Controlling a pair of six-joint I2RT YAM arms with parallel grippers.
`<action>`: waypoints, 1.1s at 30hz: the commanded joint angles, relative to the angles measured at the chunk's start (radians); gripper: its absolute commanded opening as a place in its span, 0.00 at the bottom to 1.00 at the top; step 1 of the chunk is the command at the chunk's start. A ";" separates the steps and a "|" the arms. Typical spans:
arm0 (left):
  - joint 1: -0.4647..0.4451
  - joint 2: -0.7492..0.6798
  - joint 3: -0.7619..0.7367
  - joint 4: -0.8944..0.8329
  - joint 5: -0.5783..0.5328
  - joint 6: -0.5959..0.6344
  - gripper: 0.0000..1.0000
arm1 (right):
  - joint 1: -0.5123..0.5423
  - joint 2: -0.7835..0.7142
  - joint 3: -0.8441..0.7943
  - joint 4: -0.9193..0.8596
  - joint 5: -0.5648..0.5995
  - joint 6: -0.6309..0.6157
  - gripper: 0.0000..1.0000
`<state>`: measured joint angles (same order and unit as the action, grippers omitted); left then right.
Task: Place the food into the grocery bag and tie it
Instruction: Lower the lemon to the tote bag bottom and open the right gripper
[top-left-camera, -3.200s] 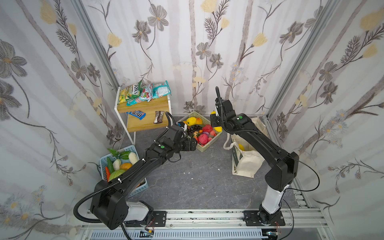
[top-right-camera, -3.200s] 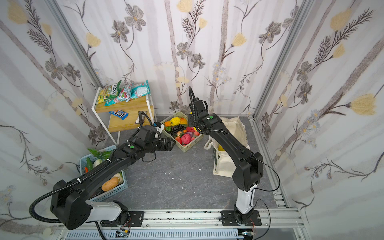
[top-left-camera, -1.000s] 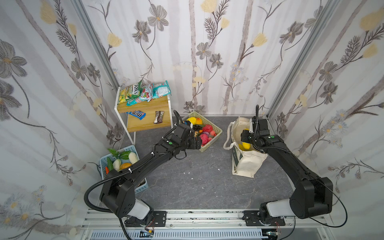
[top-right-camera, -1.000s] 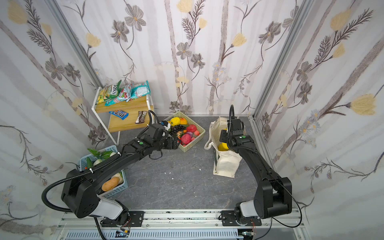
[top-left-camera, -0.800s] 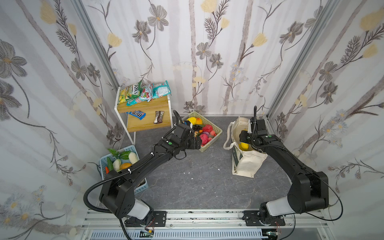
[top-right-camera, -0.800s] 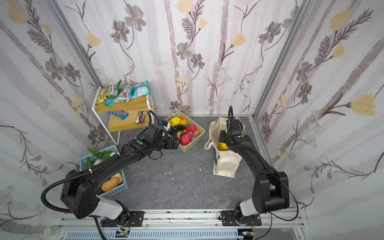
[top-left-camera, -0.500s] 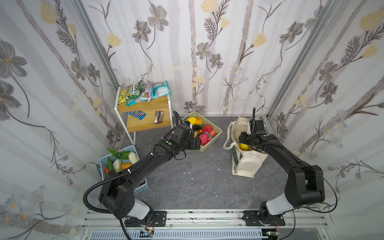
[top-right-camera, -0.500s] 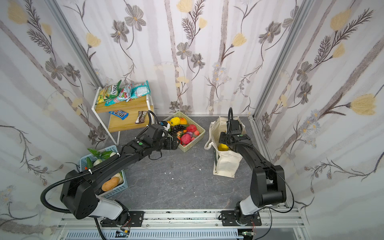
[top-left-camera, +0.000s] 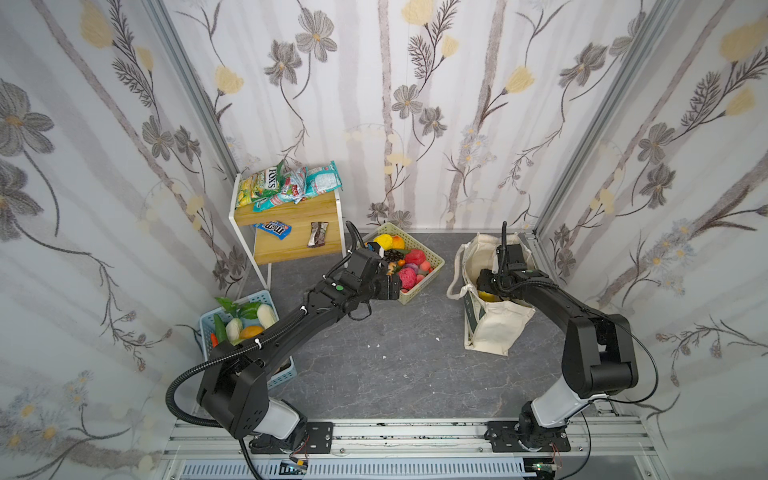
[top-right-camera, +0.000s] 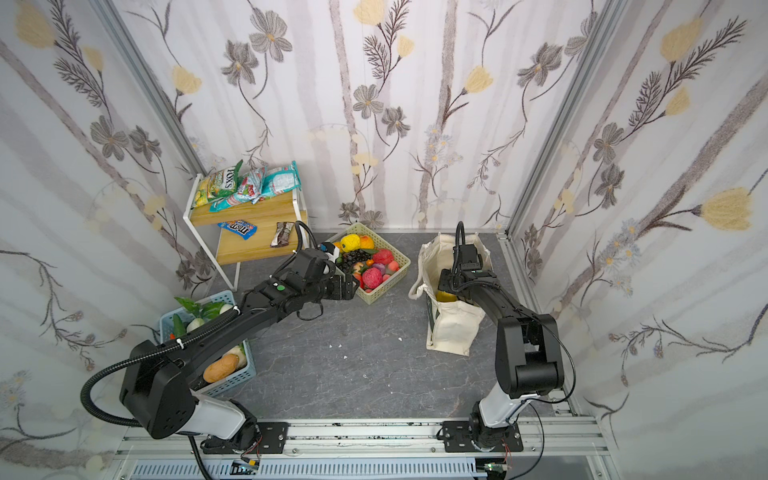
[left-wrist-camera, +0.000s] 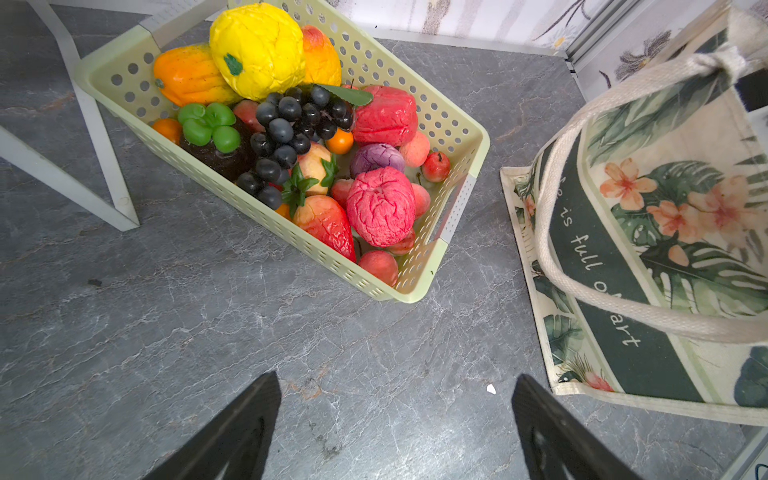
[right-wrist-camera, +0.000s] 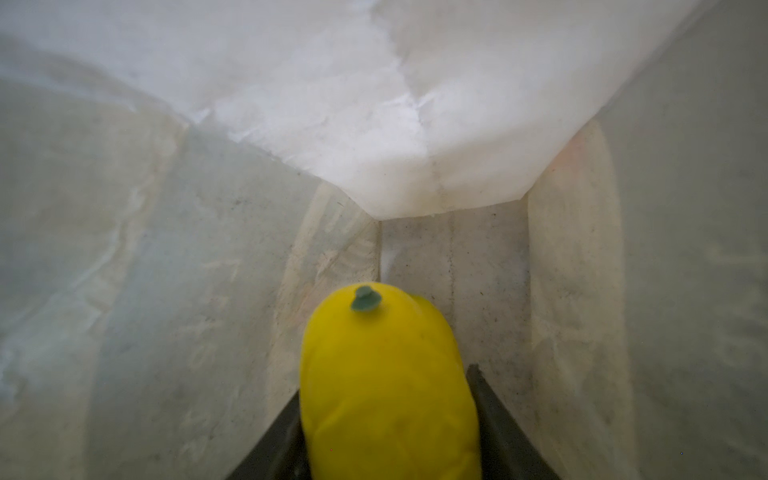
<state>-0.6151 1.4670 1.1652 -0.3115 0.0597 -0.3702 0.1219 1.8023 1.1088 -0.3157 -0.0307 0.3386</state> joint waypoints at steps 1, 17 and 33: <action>0.001 0.003 0.007 0.002 -0.009 0.000 0.90 | -0.004 0.010 -0.014 0.072 -0.018 0.011 0.52; 0.001 -0.005 0.019 -0.014 -0.018 0.005 0.90 | -0.016 0.082 -0.040 0.143 -0.076 0.040 0.52; 0.002 -0.024 0.012 -0.023 -0.031 0.010 0.90 | -0.028 0.153 -0.037 0.176 -0.119 0.068 0.53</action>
<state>-0.6136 1.4513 1.1744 -0.3332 0.0460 -0.3656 0.0956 1.9400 1.0710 -0.1169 -0.1352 0.3923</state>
